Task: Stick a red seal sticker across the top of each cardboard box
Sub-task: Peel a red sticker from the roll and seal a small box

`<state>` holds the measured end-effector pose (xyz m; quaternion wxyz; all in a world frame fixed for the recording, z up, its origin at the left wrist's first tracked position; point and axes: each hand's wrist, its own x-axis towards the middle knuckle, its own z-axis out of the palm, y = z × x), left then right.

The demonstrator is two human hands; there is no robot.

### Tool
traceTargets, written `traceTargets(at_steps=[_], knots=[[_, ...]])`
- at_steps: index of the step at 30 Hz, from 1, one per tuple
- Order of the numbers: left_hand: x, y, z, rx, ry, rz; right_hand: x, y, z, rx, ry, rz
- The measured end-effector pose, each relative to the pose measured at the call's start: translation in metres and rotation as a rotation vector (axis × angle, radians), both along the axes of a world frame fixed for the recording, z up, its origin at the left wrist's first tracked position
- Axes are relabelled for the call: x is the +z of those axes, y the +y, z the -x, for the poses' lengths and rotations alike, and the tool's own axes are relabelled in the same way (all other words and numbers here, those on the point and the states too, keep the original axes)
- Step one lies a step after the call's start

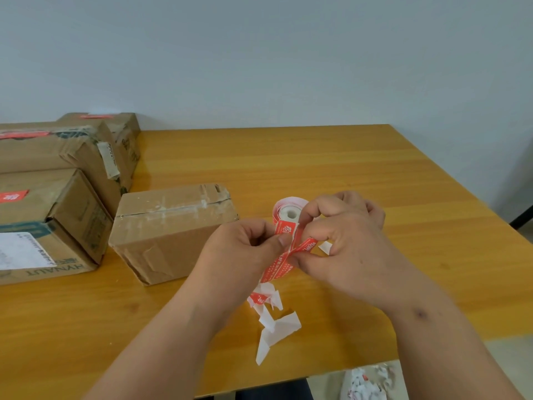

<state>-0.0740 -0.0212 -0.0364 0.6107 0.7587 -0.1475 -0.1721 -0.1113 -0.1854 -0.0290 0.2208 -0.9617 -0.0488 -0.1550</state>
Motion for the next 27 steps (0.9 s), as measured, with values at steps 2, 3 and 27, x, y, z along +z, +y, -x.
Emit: traceTargets(at_steps=[2, 3, 27], knots=[[0.0, 0.001, 0.0, -0.023, -0.007, -0.004, 0.003, 0.0, -0.001, -0.004, 0.03, -0.016], [0.001, 0.001, -0.001, -0.032, -0.014, -0.005, 0.005, 0.0, -0.001, -0.006, 0.048, -0.018], [-0.004, -0.001, -0.005, 0.089, -0.121, -0.073, 0.006, -0.001, 0.0, 0.002, 0.018, 0.032]])
